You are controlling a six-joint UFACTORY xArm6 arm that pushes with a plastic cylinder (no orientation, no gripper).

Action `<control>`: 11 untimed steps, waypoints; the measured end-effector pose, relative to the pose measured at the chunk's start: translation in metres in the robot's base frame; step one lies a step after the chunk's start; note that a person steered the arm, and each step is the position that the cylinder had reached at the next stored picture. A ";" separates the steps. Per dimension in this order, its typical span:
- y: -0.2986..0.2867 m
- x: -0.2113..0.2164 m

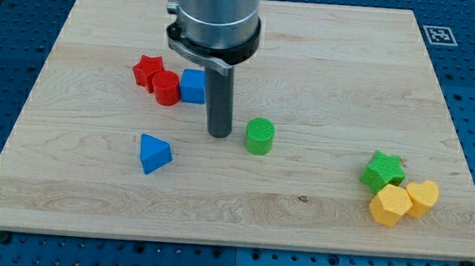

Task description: Move the green circle towards the yellow hexagon

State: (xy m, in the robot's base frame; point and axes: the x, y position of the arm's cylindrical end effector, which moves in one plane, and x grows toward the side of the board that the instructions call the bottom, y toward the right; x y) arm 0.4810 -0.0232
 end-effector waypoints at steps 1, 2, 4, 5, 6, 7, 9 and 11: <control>0.022 0.001; 0.053 0.007; 0.091 0.029; 0.102 0.035; 0.112 0.042; 0.123 0.050; 0.148 0.052; 0.184 0.052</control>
